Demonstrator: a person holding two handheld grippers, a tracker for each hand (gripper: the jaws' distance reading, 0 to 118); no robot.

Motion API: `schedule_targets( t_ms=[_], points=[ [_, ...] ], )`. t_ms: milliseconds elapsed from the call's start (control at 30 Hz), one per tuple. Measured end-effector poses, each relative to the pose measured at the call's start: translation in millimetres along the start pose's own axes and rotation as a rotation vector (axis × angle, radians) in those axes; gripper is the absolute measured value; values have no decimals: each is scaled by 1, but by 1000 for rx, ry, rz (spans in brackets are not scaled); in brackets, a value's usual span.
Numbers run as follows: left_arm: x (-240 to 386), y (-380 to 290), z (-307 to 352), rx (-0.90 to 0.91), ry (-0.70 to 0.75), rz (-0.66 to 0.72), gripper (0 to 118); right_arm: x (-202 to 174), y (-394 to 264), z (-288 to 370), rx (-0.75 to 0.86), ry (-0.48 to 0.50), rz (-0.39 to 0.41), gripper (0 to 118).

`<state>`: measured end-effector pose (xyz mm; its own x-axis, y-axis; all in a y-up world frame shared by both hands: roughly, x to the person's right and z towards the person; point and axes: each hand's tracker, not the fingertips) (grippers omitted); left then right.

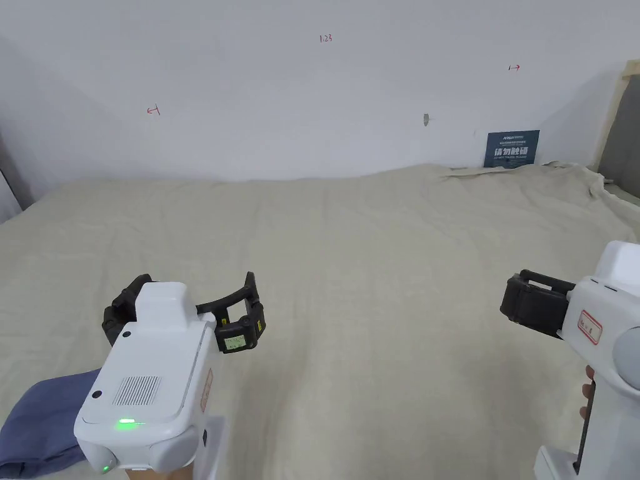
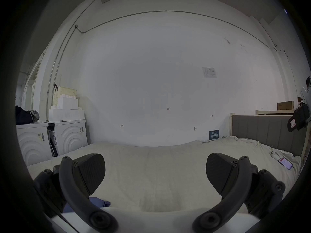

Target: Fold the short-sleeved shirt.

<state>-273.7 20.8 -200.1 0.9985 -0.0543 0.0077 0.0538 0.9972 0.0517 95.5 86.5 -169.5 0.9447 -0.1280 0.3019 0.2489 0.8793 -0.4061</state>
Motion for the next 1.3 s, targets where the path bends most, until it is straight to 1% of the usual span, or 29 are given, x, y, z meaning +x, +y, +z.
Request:
schedule_targets(
  t_ms=[100,167,300,367,433,600,733,1300],
  points=[
    [0,0,0,-3,-1,-1,118,-2,-2,1,30,-4,31,118],
    [1,0,0,-2,-2,-3,118,-1,-6,2,122,16,59,118],
    [2,0,0,2,-3,-5,118,1,-16,5,283,42,84,118],
    [2,0,0,4,-3,-3,118,6,-20,1,345,77,127,118],
    [2,1,0,5,-3,-1,118,6,-23,-1,356,92,152,118],
    [2,1,0,11,-2,-6,118,9,-31,-3,416,126,154,118],
    [2,1,0,13,-3,-7,118,8,-32,-4,441,120,164,118],
    [2,1,1,11,1,-7,118,0,-29,7,437,131,159,118]
  ],
)
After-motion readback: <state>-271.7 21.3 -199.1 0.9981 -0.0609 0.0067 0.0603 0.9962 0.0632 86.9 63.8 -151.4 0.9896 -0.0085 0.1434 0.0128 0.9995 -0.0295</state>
